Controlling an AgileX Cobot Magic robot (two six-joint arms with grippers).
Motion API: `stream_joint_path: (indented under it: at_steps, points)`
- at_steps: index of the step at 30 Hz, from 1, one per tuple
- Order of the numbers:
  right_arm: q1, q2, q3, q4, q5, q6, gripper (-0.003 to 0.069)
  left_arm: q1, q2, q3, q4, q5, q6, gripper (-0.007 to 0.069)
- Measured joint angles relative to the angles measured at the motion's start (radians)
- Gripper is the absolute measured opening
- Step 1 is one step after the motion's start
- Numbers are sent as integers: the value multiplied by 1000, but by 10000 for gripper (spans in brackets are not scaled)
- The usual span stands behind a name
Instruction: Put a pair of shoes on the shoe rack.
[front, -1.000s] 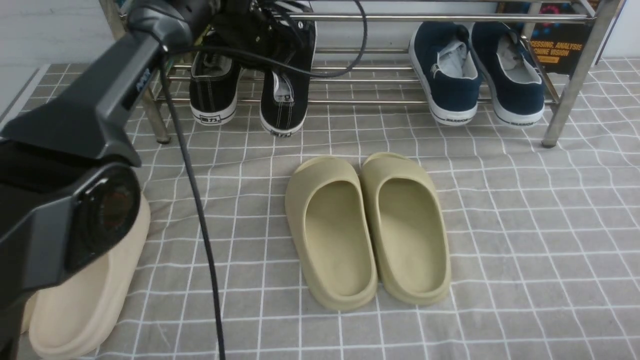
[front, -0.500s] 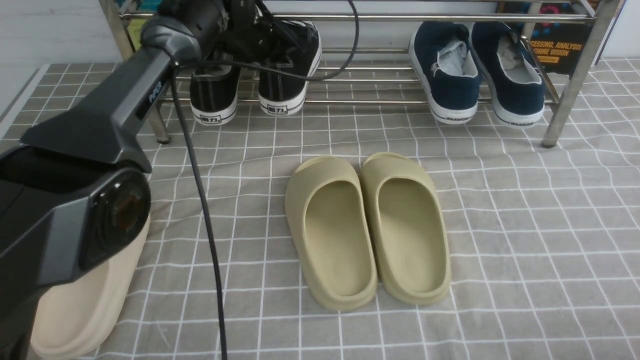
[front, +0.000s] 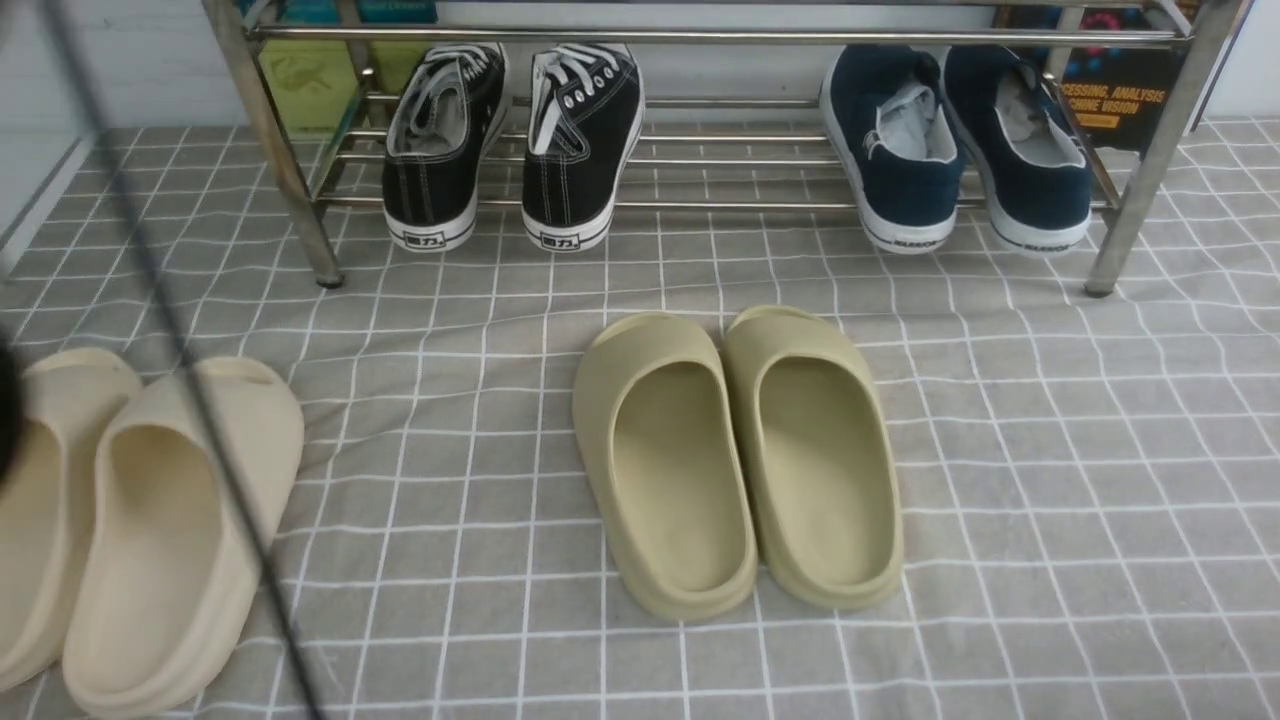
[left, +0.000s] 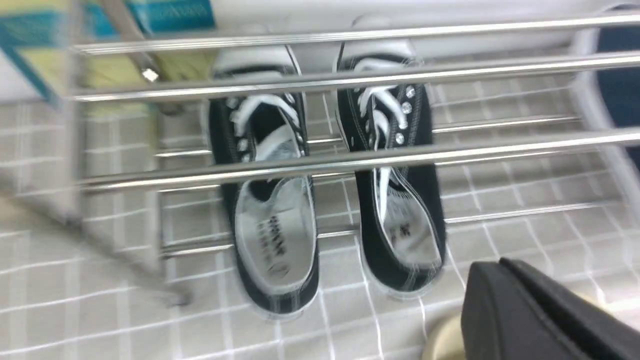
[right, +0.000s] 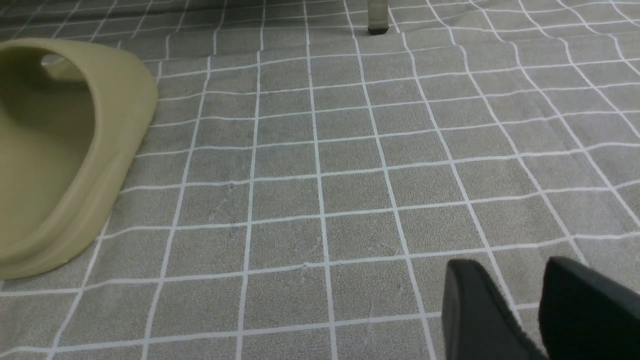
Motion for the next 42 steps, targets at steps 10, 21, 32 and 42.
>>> stream_joint_path:
  at_steps: [10,21,32,42]
  points:
    - [0,0,0,0,0,0,239,4,-411,273,-51,20,21,-13]
    - [0,0,0,0,0,0,239,6,-1014,1311,-69,-563,4,-13]
    - [0,0,0,0,0,0,239,6,-1335,1955,-183,-859,-2,-13]
    - [0,0,0,0,0,0,239,6,-1315,2212,-275,-868,-2,-13]
